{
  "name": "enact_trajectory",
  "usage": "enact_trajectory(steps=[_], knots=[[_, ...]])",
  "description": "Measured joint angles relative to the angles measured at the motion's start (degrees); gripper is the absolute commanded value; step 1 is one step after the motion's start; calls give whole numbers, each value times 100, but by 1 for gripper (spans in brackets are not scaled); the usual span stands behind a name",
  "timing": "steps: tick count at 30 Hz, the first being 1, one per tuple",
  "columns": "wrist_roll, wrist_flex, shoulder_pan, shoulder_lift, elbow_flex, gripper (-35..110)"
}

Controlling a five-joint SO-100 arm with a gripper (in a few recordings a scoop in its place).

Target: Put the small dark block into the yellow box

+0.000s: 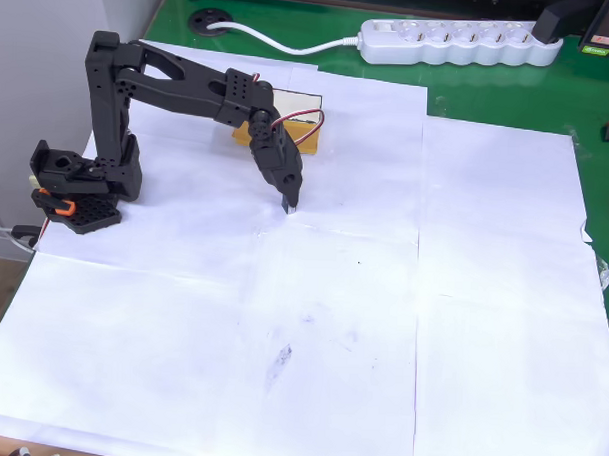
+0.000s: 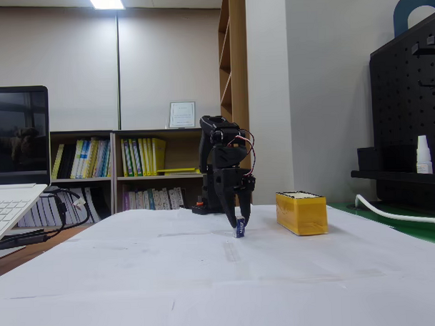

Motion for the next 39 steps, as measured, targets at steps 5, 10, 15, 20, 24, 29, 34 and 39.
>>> enact_trajectory(steps=[5, 10, 15, 20, 24, 29, 34, 39], knots=[[729, 1468, 0, -272, 1318, 0], [1336, 3577, 0, -369, 3894, 0], [1661, 5019, -237, -413, 6161, 0], [1978, 5019, -826, -791, 6170, 0], [2197, 5019, -1397, -1151, 5379, 0], [2584, 4852, -2057, -1301, 4342, 0], [2812, 4131, -2549, -1301, 3533, 0], [2821, 3305, -2795, -1169, 2883, 0]])
